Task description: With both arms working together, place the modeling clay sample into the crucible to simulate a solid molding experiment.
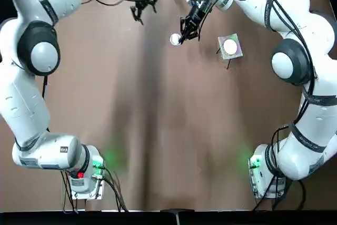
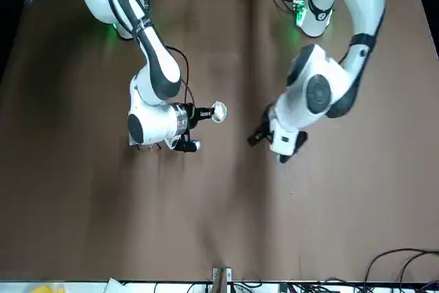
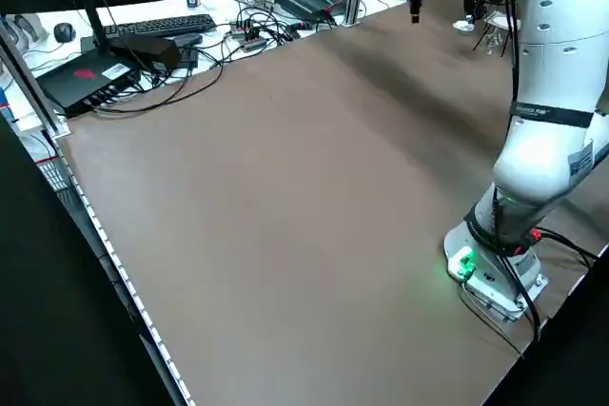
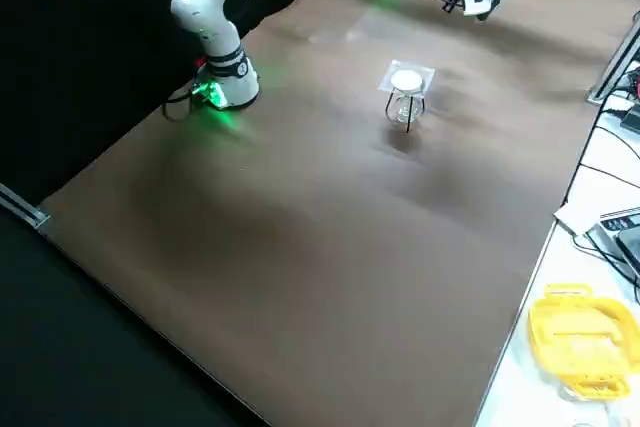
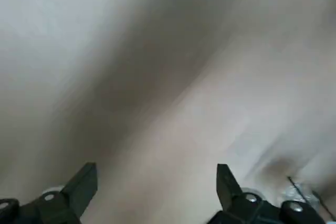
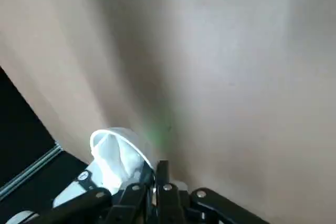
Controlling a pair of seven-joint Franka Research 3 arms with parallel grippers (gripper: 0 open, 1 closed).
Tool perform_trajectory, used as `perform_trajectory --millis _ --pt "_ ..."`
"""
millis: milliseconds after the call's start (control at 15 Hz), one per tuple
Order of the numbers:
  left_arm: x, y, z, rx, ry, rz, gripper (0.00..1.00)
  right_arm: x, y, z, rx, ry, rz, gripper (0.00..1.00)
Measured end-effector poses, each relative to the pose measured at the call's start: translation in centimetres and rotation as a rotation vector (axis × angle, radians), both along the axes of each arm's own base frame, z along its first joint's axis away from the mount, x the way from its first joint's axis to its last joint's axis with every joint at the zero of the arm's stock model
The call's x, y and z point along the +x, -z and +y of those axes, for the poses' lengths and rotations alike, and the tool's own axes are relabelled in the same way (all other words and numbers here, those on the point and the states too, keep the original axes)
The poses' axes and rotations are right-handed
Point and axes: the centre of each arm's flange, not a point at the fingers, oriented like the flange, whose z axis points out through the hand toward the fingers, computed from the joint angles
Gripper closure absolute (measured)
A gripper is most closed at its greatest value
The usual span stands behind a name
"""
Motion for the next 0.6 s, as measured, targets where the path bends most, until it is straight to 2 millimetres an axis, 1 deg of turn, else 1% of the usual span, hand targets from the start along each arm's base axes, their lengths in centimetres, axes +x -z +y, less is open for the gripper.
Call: perform_trajectory --millis 133,333,400,467,533,600 --pt "1.4 -1.3 4.2 0.023 0.106 -0.033 0.0 0.8 0.3 -1.5 -0.056 -0.04 -0.053 0.94" --pt "3.0 -3.8 11.9 0.046 0.275 -0.074 0.0 3.0 0.4 -5.4 -0.123 -0.059 -0.117 0.94" --pt "3.1 -4.7 14.3 0.063 0.327 -0.077 0.0 3.8 0.2 -6.7 -0.136 -0.063 -0.138 0.94" --pt "2.9 -5.7 16.2 0.083 0.382 -0.072 0.0 4.5 0.0 -7.9 -0.151 -0.067 -0.157 0.94" --pt "1.9 -7.9 18.5 0.134 0.499 -0.06 0.0 5.3 -0.1 -9.9 -0.178 -0.098 -0.167 0.94" --pt "1.3 -9.0 19.1 0.162 0.554 -0.059 0.0 5.4 -0.1 -10.9 -0.186 -0.118 -0.157 0.94"
